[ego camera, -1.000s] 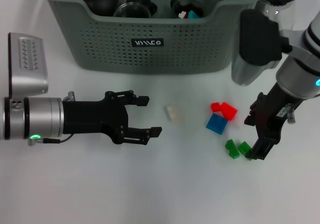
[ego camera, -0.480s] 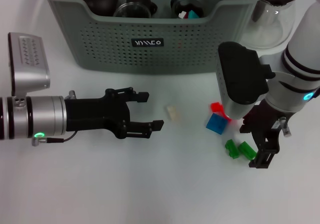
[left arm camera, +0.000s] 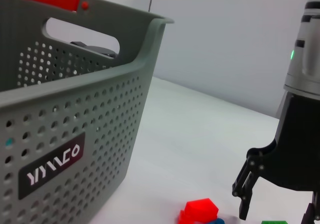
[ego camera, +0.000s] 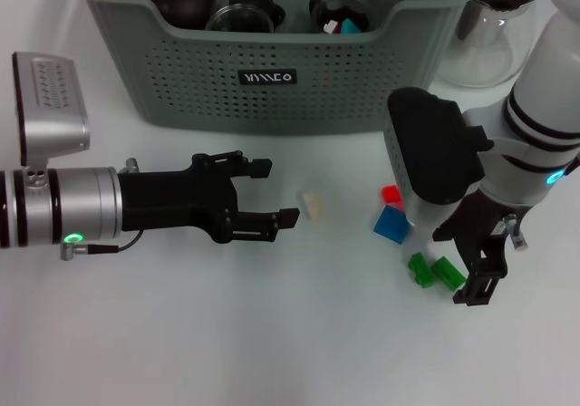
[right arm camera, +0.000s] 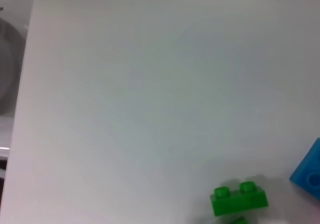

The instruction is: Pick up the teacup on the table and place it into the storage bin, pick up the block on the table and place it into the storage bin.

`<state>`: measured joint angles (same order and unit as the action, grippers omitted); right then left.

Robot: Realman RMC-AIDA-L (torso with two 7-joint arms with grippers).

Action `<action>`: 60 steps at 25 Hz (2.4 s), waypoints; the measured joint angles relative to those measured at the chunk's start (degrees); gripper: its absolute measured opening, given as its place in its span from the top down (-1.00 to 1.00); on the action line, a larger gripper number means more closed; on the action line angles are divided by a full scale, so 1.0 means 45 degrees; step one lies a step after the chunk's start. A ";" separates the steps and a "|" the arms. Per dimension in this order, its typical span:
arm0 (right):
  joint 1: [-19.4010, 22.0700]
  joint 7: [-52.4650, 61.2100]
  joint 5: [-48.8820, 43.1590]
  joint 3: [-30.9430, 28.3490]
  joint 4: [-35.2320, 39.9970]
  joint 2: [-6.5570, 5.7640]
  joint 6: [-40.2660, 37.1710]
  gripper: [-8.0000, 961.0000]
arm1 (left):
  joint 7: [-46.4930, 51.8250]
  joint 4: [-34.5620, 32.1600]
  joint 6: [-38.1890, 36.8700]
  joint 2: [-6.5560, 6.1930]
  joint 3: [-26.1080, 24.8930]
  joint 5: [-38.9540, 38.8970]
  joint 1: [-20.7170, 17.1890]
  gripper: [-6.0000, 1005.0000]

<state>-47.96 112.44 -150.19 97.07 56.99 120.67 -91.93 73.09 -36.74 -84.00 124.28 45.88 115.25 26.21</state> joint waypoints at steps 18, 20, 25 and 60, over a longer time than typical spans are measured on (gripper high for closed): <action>-0.0040 -0.0093 0.0056 0.1787 0.0730 0.0048 0.0332 -0.86 | 0.0185 -0.0001 0.0113 0.0000 -0.0118 -0.0007 -0.0016 -0.72; -0.0043 -0.0068 0.0056 0.1874 0.0741 0.0056 0.0332 -0.86 | 0.0185 0.0000 0.0113 0.0000 -0.0120 -0.0007 -0.0012 -0.72; -0.0028 -0.0068 0.0072 0.2014 0.0754 0.0060 0.0342 -0.85 | 0.0185 -0.0001 0.0113 0.0000 -0.0117 -0.0007 -0.0006 -0.72; 0.0116 0.0767 0.0147 0.1739 0.1001 -0.0047 0.0262 0.06 | 0.0354 0.0020 0.0051 0.0000 -0.0138 -0.0026 -0.0105 -0.72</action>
<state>-47.44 115.89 -149.53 104.90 61.49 120.46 -90.75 74.68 -36.65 -83.77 124.28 45.26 115.13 25.73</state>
